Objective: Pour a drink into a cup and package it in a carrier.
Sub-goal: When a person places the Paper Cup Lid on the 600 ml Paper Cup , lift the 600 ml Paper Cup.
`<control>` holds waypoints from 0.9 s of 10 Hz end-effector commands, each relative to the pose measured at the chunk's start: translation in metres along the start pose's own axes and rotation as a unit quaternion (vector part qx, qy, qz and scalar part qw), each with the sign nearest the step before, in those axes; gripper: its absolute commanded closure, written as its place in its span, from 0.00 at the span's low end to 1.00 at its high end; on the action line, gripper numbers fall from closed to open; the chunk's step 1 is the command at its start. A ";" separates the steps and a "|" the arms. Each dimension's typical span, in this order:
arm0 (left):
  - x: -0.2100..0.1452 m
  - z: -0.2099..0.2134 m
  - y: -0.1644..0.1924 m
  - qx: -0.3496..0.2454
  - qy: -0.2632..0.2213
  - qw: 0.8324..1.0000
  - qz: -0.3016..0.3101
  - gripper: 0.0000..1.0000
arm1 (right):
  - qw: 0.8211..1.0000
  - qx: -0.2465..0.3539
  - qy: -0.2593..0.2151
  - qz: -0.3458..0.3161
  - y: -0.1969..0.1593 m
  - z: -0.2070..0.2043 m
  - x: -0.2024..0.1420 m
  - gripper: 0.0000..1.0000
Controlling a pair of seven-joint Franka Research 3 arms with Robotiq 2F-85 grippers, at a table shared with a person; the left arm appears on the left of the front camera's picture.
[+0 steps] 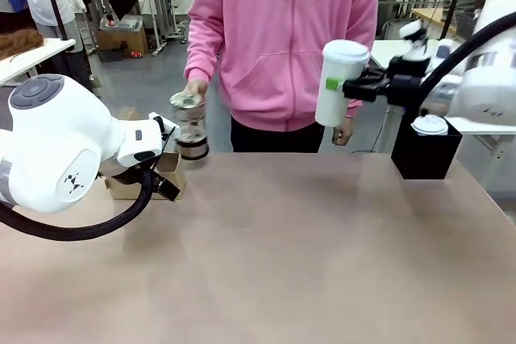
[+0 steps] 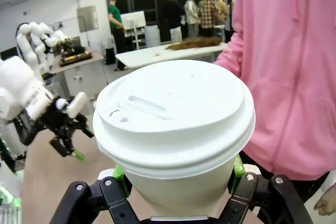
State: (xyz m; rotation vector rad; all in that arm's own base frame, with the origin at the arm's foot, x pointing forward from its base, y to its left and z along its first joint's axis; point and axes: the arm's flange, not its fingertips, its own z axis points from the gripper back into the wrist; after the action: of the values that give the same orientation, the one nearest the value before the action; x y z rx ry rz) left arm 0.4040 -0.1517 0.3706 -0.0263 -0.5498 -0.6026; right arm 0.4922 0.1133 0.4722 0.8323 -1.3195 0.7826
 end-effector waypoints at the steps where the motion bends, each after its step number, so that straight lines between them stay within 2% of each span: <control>1: 0.000 0.000 0.000 -0.001 0.000 1.000 0.001 0.00 | 0.999 0.004 0.032 -0.003 0.020 0.019 0.024 0.20; 3: 0.000 0.000 0.000 -0.001 0.000 1.000 0.001 0.00 | 0.999 0.005 0.033 -0.006 0.032 0.028 0.037 0.20; 5: 0.000 0.000 0.000 -0.001 0.000 1.000 0.001 0.00 | 0.999 0.003 0.034 -0.015 0.032 0.029 0.031 0.20; 6: 0.000 0.000 0.000 -0.001 0.000 1.000 0.001 0.00 | 1.000 0.005 0.025 0.006 0.032 0.028 0.039 0.20; 9: 0.000 0.000 0.000 -0.001 0.000 1.000 0.001 0.00 | 1.000 0.005 0.025 0.006 0.032 0.028 0.039 0.20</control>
State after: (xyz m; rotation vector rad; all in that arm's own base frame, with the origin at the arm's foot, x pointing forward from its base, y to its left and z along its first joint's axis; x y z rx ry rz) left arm 0.4039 -0.1518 0.3706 -0.0263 -0.5498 -0.6027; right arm 0.4540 0.1040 0.5109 0.8050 -1.2718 0.8105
